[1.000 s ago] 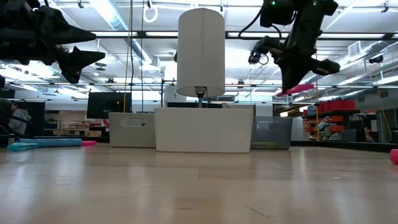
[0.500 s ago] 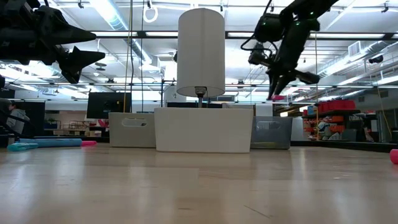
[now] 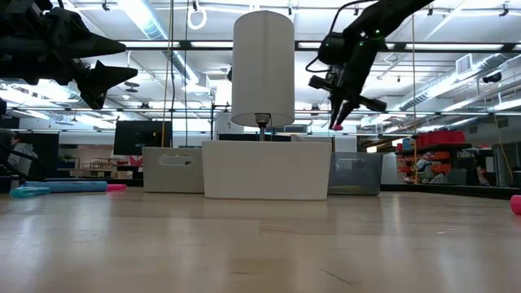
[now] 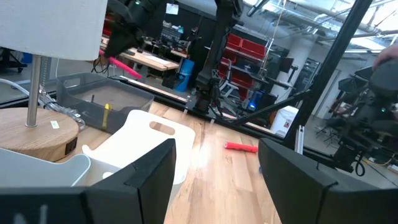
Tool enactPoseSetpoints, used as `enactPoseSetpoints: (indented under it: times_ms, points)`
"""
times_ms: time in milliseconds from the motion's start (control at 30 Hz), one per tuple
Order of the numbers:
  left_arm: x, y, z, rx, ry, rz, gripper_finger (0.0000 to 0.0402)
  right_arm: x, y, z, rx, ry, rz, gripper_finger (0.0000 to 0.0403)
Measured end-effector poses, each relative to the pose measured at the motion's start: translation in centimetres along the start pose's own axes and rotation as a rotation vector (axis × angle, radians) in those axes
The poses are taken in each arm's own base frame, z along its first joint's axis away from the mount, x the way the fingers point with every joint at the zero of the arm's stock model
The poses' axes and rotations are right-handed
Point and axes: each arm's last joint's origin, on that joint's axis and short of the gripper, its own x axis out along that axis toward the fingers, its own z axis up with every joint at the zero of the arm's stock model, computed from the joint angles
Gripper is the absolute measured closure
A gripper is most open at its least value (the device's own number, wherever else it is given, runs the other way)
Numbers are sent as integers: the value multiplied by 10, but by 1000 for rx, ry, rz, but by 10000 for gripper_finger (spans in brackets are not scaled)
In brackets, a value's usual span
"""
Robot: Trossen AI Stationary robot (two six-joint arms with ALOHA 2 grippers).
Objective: Pick & Place Markers
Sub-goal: Put the bottom right pink marker pen into the black bin
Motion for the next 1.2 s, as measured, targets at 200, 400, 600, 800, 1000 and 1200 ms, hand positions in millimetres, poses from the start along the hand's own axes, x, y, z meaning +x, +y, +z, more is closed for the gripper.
enactPoseSetpoints:
  times_ms: [200,400,600,800,1000,1200]
  points:
    - [0,0,0,0,0,0,168,10,4,7,-2,29,-10,395]
    - [0,0,0,0,0,0,168,29,-3,2,3,73,-53,395]
    - [0,0,0,0,0,0,168,54,-7,-4,-2,110,-94,395]
    - [0,0,0,0,0,0,168,78,-9,-7,-12,128,-111,395]
    - [0,0,0,0,0,0,168,96,-12,-9,-12,133,-119,395]
    - [0,0,0,0,0,0,168,109,-14,-11,-22,152,-144,394]
